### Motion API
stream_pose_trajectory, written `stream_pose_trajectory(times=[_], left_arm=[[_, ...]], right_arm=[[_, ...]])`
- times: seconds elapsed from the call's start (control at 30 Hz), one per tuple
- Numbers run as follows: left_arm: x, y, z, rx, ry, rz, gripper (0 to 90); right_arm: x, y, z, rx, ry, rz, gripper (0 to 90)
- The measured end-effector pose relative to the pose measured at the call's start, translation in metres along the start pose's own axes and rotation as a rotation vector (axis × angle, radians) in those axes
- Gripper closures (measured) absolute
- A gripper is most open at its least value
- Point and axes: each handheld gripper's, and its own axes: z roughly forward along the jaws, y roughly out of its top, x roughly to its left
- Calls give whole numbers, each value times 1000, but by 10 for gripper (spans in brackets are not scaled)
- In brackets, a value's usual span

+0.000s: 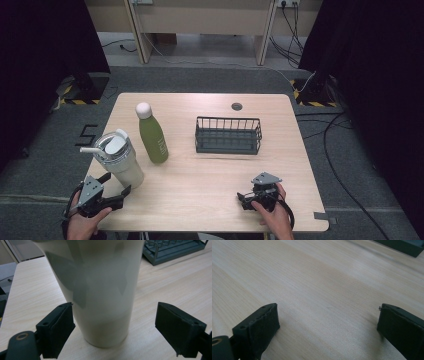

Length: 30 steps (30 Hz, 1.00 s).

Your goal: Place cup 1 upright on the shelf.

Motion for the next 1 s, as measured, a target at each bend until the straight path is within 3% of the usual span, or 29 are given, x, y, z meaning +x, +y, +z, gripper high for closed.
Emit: stream_pose_trajectory(times=[0.37,0.6,0.77,1.0], left_arm=[[9,5,13,-41,21,-43,146],[10,8,22,-57,33,-46,118],[10,9,30,-80,25,-78,91],[9,11,36,-86,31,-85,79]], right_arm=[[0,0,0,1,1,-1,36],[0,0,0,2,3,-1,33],[0,0,0,2,3,-2,33],[0,0,0,3,2,-8,29]])
